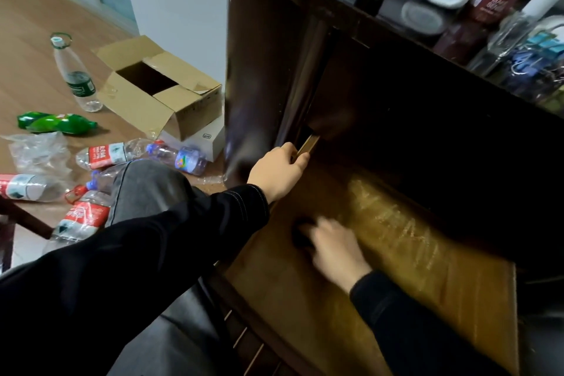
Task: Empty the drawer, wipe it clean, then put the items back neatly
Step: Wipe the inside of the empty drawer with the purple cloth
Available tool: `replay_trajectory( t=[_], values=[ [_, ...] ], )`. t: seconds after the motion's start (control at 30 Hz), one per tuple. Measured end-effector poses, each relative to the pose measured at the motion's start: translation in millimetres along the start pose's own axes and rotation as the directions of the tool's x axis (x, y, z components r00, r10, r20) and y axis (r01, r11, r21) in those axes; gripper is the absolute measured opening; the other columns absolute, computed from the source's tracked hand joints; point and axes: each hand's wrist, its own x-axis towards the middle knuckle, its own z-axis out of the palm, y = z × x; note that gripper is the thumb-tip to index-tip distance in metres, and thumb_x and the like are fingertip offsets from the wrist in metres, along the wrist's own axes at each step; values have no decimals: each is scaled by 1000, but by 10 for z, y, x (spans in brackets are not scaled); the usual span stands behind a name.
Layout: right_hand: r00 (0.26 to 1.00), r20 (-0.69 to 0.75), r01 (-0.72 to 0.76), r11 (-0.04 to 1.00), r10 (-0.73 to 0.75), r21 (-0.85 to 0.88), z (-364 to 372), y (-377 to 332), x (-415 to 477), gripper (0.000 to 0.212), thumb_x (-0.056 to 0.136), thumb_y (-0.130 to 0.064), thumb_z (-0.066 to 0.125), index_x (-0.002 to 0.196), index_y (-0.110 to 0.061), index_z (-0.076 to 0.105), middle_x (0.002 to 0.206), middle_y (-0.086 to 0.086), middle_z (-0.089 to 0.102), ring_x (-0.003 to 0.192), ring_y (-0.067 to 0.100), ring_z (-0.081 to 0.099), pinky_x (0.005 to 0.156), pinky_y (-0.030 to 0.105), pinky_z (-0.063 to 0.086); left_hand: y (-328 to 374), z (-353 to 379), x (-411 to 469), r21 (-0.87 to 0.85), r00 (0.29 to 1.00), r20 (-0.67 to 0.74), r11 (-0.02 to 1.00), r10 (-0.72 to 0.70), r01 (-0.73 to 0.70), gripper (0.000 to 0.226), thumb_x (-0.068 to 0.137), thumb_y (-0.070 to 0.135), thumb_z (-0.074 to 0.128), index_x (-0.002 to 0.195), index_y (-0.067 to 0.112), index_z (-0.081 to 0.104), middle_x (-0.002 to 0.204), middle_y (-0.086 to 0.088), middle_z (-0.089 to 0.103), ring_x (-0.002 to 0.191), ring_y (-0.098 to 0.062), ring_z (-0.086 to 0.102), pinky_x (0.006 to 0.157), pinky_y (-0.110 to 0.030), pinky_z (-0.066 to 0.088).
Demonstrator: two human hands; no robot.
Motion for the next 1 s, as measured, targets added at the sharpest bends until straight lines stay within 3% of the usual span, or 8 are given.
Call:
replay_trajectory(
  t=[0.1, 0.17, 0.3, 0.4, 0.53, 0.7, 0.87, 1.0],
  values=[
    [972, 42, 231, 972, -233, 54, 136, -248, -442, 69, 84, 5, 52, 144, -30, 49, 146, 9, 46, 113, 32, 56, 84, 44, 57, -3, -15, -9, -14, 1000, 9, 1000, -6, 6, 36, 100, 53, 41, 106, 21, 55, 102, -1, 62, 90, -24, 59, 74, -35, 43],
    [971, 28, 236, 970, -238, 63, 156, -188, -424, 72, 85, 7, 48, 145, -33, 47, 148, 8, 45, 115, 31, 56, 83, 42, 58, -10, -11, -16, -10, 1000, 14, 1000, -6, 6, 36, 101, 53, 40, 107, 21, 55, 103, -1, 62, 91, -24, 59, 75, -36, 43],
    [998, -45, -33, 999, 33, -4, 57, 139, 180, 61, 94, -8, 59, 148, -35, 45, 150, 5, 45, 131, 28, 51, 103, 41, 50, -21, 12, -1, 10, 1000, 7, 1000, -4, 4, 37, 101, 53, 41, 106, 20, 55, 103, -3, 62, 93, -26, 59, 79, -38, 47],
    [985, -59, -164, 986, 161, -42, -37, 252, 467, 59, 93, -21, 66, 146, -35, 47, 150, 6, 46, 130, 28, 52, 101, 39, 49, -24, 15, 20, 3, 1000, -2, 1000, 3, -3, 38, 101, 53, 41, 107, 19, 56, 104, -3, 62, 94, -26, 59, 81, -38, 48],
    [999, -48, -14, 999, 13, -29, 15, 53, 132, 61, 88, -12, 67, 144, -30, 50, 143, 8, 50, 118, 32, 57, 90, 41, 55, -22, 24, 21, -16, 1000, 1, 1000, -1, 1, 37, 100, 52, 43, 108, 19, 57, 105, -3, 64, 95, -27, 59, 83, -39, 48],
    [967, 36, 254, 967, -253, -14, 121, -329, -561, 68, 73, 4, 66, 133, -27, 62, 128, 8, 60, 89, 27, 62, 57, 34, 52, -10, 1, -14, -27, 1000, 4, 1000, -1, 1, 38, 101, 53, 41, 109, 19, 57, 99, -1, 64, 92, -25, 60, 79, -37, 47],
    [997, -25, 69, 997, -69, -20, 42, -30, -150, 60, 96, -9, 55, 149, -34, 43, 147, 8, 44, 126, 34, 52, 95, 44, 52, -16, 4, -13, -23, 1000, -3, 1000, -2, 2, 40, 101, 53, 42, 111, 17, 58, 105, -4, 65, 97, -27, 60, 84, -38, 48],
    [999, -44, 13, 999, -15, -48, -33, 98, 86, 49, 96, -23, 61, 144, -30, 49, 135, 7, 52, 118, 33, 56, 88, 43, 55, -41, 32, 15, -10, 1000, -7, 1000, 19, -19, 42, 101, 54, 42, 113, 17, 58, 110, -6, 67, 101, -29, 61, 89, -41, 49]
  ],
)
